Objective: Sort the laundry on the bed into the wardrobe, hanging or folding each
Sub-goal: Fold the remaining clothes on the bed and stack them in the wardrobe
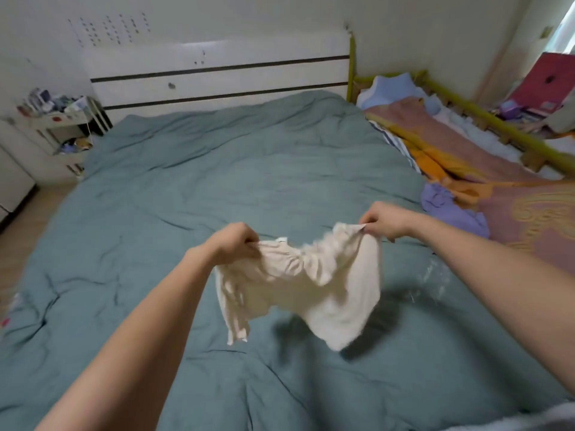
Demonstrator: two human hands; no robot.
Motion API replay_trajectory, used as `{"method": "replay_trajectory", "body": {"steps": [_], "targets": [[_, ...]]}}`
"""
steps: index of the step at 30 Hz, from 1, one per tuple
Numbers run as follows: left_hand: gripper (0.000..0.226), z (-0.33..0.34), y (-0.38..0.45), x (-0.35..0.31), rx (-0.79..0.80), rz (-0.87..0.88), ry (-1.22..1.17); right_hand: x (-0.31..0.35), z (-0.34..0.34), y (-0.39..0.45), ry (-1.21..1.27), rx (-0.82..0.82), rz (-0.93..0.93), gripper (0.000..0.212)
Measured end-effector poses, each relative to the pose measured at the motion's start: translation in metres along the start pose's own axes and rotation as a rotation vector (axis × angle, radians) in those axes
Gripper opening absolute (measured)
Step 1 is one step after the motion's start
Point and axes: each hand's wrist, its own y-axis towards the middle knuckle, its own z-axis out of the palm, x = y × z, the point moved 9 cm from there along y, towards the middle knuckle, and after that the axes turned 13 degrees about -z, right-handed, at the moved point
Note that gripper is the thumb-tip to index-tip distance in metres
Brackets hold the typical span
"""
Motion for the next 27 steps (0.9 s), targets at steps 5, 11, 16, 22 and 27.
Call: {"method": "replay_trajectory", "body": {"steps": [5, 11, 16, 22, 27], "targets": [[0.041, -0.023, -0.007, -0.007, -0.082, 0.003, -0.302, -0.026, -0.037, -0.024, 0.093, -0.267, 0.05, 0.034], [0.027, 0.047, -0.022, -0.059, 0.5, -0.061, -0.463, -0.064, -0.036, -0.091, 0.268, -0.046, 0.127, 0.026], [0.029, 0.103, -0.016, -0.093, 0.728, -0.167, -0.564, -0.116, -0.022, -0.119, 0.278, 0.148, 0.221, 0.028], [0.027, 0.149, 0.065, -0.117, 0.192, -0.22, -0.161, -0.206, 0.04, -0.085, 0.197, 0.202, 0.212, 0.022], [0.015, 0.213, 0.118, -0.104, -0.112, -0.607, -0.185, -0.292, 0.125, -0.018, 0.128, 0.025, 0.233, 0.019]]}}
